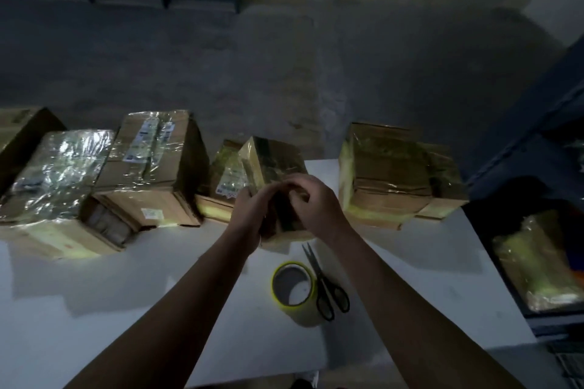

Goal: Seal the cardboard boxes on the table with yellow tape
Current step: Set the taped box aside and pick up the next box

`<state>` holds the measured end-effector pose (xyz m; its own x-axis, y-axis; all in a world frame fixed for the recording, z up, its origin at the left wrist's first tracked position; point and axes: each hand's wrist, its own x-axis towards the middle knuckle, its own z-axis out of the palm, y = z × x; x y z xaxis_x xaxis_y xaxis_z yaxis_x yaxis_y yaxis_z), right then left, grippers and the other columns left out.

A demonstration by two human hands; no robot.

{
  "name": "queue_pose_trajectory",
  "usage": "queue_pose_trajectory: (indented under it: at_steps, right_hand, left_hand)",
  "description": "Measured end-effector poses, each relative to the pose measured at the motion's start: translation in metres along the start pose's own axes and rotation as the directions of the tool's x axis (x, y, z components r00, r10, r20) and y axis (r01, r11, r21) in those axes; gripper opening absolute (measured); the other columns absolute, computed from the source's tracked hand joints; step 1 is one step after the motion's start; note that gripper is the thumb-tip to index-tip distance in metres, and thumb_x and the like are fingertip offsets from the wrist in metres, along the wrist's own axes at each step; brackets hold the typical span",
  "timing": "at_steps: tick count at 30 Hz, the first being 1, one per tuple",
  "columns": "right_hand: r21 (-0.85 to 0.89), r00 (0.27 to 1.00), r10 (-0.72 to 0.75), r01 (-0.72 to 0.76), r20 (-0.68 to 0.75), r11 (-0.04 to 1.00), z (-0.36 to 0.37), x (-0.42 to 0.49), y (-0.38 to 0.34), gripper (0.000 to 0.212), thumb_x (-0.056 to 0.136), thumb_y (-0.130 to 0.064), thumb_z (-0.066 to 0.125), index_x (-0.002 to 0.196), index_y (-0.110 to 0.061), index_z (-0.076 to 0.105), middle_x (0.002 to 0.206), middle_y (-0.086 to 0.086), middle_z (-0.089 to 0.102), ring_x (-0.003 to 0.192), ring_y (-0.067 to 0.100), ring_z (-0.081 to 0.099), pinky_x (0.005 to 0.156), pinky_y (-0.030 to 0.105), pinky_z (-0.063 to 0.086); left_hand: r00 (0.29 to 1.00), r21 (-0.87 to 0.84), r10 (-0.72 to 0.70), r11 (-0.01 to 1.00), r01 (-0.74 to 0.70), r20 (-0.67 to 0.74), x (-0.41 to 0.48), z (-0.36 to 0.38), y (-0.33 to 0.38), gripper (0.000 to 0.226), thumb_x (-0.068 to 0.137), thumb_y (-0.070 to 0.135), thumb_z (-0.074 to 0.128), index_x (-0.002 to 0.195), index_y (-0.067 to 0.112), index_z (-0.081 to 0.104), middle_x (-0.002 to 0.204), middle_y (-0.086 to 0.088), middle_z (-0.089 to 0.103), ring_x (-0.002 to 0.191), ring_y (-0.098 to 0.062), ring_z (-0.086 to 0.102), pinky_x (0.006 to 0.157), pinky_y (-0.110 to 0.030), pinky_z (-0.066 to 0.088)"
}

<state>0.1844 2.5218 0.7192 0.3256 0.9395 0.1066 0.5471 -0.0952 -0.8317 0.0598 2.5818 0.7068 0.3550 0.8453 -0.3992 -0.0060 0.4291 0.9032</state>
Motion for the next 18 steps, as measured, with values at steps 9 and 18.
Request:
queue_pose_trajectory:
  at_steps: [9, 18]
  right_hand:
    - [-0.353, 0.937, -0.216, 0.307, 0.274, 0.884, -0.014, -0.005, 0.058, 0.064, 0.081, -0.055, 0.052, 0.131, -0.014, 0.056, 0.133, 0.005, 0.053, 0.122, 0.023, 0.049, 0.099, 0.04, 0.041]
    - [-0.61, 0.949, -0.172, 0.301, 0.263, 0.733, 0.013, 0.011, 0.112, 0.048, 0.072, -0.032, 0.074, 0.113, -0.01, 0.065, 0.11, 0.007, 0.065, 0.099, 0.028, 0.063, 0.071, 0.041, 0.052]
  left_hand:
    - [0.976, 0.192, -0.071, 0.975, 0.111, -0.204, 0.053, 0.028, -0.016, 0.041, 0.09, 0.038, 0.056, 0.115, 0.006, 0.059, 0.104, -0.016, 0.066, 0.094, -0.03, 0.066, 0.075, -0.042, 0.059]
    - [0.986, 0.494, -0.11, 0.855, 0.158, -0.124, 0.098, 0.046, -0.045, 0.039, 0.101, 0.032, 0.039, 0.107, 0.0, 0.061, 0.097, -0.017, 0.063, 0.093, -0.032, 0.062, 0.075, -0.036, 0.051]
